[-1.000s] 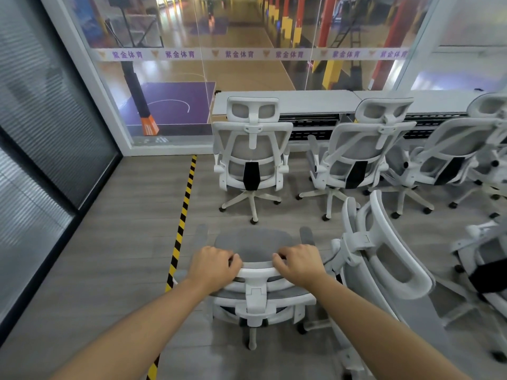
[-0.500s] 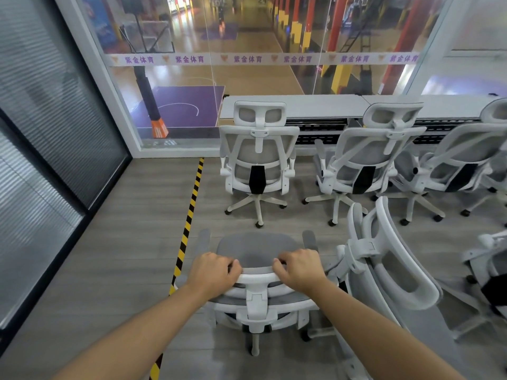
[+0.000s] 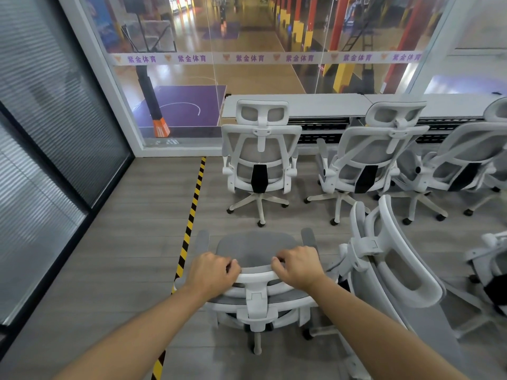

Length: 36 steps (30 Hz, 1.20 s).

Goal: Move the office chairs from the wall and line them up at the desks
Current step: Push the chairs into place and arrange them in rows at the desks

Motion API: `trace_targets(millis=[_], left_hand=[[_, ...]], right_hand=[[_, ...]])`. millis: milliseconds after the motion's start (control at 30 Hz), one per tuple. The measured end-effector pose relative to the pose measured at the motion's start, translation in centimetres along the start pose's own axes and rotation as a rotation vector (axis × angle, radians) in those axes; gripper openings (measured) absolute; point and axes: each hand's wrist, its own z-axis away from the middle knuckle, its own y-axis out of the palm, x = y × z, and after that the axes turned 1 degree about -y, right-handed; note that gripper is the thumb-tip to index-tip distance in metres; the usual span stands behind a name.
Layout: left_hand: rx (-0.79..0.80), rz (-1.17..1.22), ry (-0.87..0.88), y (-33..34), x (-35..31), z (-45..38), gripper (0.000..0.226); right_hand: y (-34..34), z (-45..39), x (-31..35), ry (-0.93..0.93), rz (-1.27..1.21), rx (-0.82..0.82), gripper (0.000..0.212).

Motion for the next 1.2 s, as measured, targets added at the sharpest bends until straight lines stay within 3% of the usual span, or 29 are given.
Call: trace_targets(millis=[233,367,1200], left_hand=[[-0.053,0.034,0.041,-0.4,0.6,0.1,0.047],[0.004,0.027,0.087,-0.3,0.7,-0.7,0.052],[0.049,0.013,0.050,-0.2,1.7,-0.3,0.053]], right_hand=[[0.1,-0.4,0.4,-0.013,0.030,0.026,0.047],[0.1,-0.3,0.0,0.004,0.016,0.034,0.046],[0.3,0.4,1.2,0.001,-0.009,0.007,0.052]])
